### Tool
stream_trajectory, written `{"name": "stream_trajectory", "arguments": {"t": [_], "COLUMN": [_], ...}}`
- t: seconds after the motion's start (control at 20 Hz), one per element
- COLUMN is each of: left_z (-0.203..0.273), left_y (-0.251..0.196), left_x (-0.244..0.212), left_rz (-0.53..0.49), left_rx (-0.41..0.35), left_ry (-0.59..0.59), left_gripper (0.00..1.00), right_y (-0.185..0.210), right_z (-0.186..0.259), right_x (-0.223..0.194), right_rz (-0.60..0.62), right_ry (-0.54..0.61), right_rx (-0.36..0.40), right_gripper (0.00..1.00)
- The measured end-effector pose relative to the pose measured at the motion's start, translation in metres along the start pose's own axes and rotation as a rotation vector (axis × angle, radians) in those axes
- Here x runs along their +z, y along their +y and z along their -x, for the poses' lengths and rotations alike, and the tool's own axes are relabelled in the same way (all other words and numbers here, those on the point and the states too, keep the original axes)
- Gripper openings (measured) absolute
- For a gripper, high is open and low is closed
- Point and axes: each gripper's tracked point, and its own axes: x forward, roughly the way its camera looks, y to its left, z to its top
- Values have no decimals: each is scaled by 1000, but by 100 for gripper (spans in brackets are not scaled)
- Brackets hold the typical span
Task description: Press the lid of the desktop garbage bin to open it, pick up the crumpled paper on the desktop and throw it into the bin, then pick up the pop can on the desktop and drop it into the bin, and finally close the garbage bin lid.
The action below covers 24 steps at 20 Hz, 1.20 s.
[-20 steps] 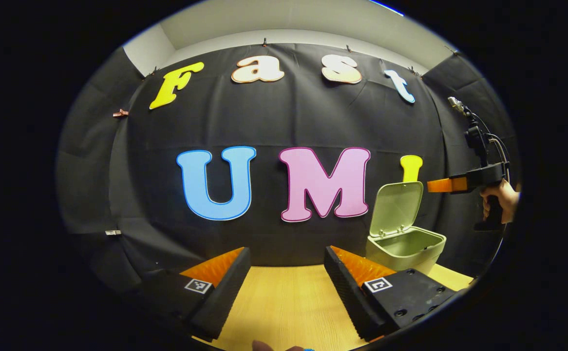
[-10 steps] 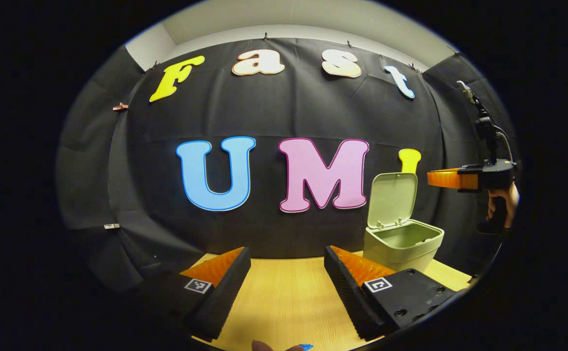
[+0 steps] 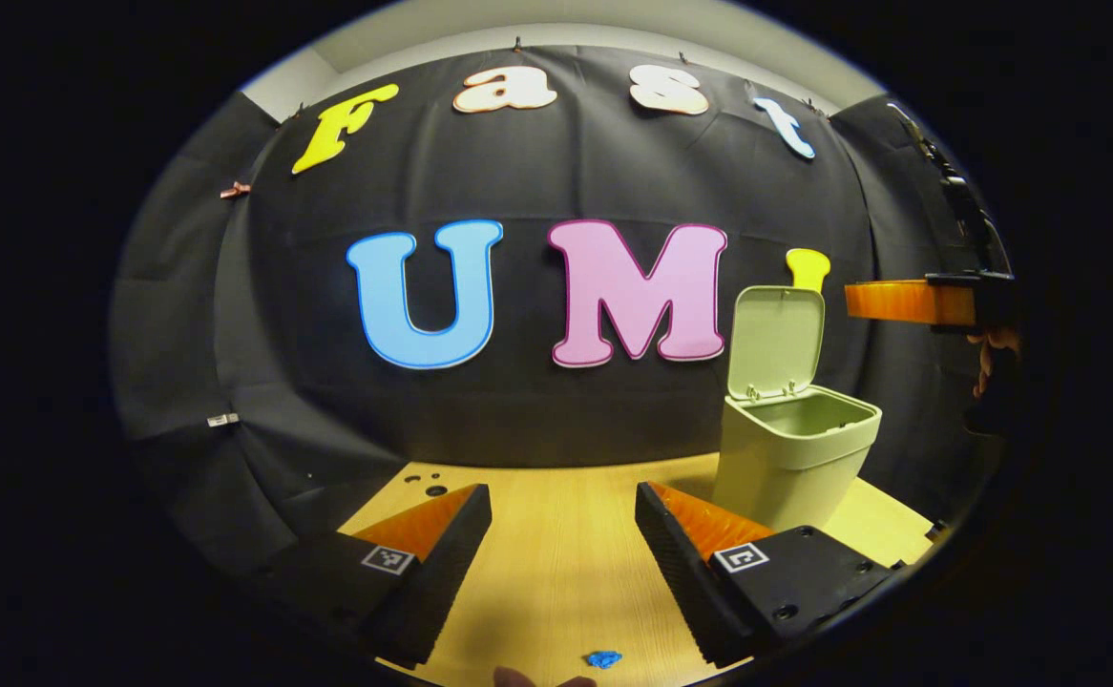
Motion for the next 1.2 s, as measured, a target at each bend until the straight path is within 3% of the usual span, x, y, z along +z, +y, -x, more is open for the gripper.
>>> {"name": "stream_trajectory", "arguments": {"t": [0.05,0.25,0.45,0.8,1.2], "left_z": [0,-1,-5,-5,-2], "left_y": [0,-7,-22,-36,-45], "left_x": [-11,-53,-102,-199,-273], "left_rz": [3,11,29,-3,-47], "left_rx": [3,-1,-52,-70,-104], "left_ry": [23,132,245,444,571], "left_gripper": [98,98,98,98,89], "right_y": [3,8,13,3,-11], "right_z": [2,10,14,21,34], "right_x": [-4,-18,-29,-43,-60], "right_rz": [-1,5,-10,-15,-20], "right_ry": [7,29,44,68,109], "right_rx": [9,48,91,100,73], "right_gripper": [50,67,76,76,77]}}
